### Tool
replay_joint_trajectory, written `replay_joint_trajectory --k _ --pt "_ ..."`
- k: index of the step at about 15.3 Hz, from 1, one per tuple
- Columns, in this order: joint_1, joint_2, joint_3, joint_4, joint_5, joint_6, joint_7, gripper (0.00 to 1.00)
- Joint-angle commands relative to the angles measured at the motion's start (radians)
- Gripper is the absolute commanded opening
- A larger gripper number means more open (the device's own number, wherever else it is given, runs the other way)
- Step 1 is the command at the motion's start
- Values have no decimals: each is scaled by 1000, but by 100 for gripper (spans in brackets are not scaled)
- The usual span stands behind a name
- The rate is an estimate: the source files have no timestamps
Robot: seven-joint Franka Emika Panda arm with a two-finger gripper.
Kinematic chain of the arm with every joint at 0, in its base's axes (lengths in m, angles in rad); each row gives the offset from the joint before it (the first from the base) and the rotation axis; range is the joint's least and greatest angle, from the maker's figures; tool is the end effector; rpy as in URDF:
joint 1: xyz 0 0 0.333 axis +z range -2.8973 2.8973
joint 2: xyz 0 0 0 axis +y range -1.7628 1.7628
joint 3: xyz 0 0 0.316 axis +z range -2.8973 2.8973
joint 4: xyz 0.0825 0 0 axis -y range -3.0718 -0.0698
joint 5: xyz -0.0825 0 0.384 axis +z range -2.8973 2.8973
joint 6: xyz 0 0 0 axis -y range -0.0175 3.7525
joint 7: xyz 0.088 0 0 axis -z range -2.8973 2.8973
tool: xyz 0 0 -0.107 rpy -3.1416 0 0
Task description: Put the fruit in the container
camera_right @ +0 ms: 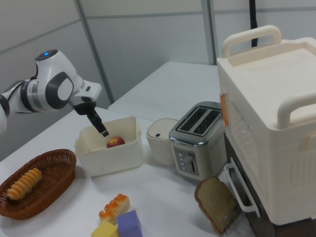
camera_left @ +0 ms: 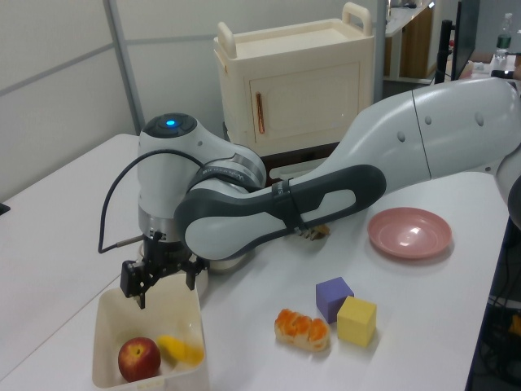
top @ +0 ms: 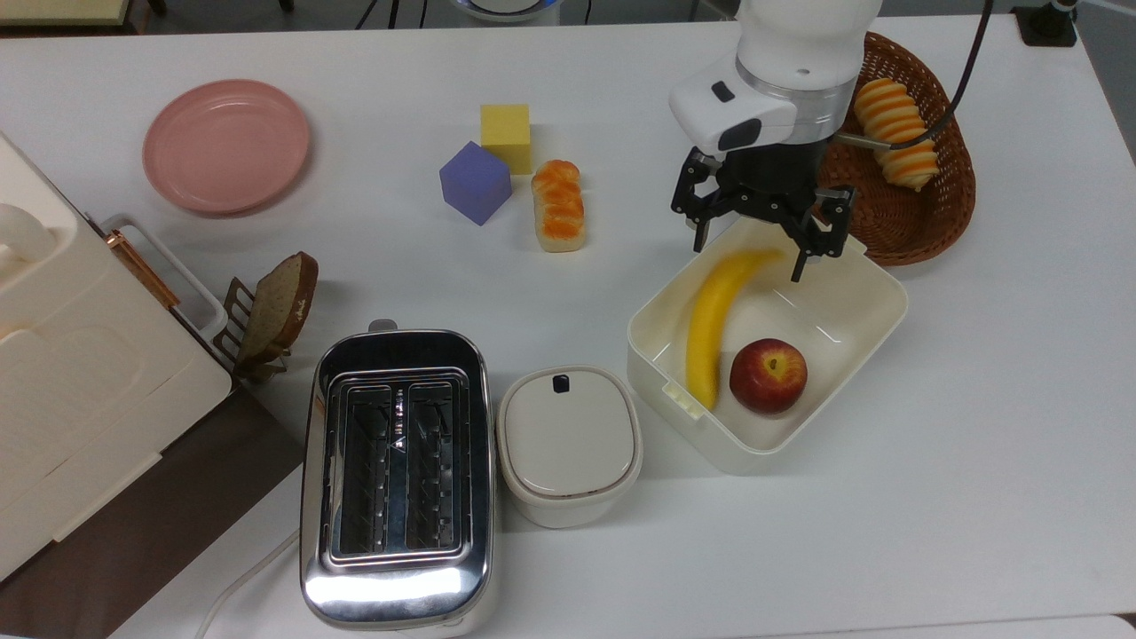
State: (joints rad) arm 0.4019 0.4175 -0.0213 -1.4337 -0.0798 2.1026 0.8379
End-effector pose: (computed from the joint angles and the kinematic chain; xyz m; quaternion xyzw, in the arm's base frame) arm 0.6571 0.2616 0.4799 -0.9692 0.2079 -0.1261 0.0382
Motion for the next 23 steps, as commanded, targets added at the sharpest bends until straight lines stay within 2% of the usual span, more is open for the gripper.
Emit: replay_joint_trajectory --k 1,5,6,8,13,14,15,17,23 --pt "-55 -75 24 -2 -6 -102 -3 100" --pt "-182 -161 99 -33 -3 -393 -218 100" --pt "-220 -207 109 -72 -3 -470 -308 100" --pt "-259 -262 104 -125 0 -527 -443 100" --pt "-379 -400 55 -234 5 -555 -600 100" --pt "-397 -422 29 -241 9 -556 -662 100" --pt "-399 -437 -11 -243 14 -569 -740 100" --pt "-400 -457 -51 -232 21 -590 -830 100" --pt "-394 -421 -69 -237 22 -518 -849 100"
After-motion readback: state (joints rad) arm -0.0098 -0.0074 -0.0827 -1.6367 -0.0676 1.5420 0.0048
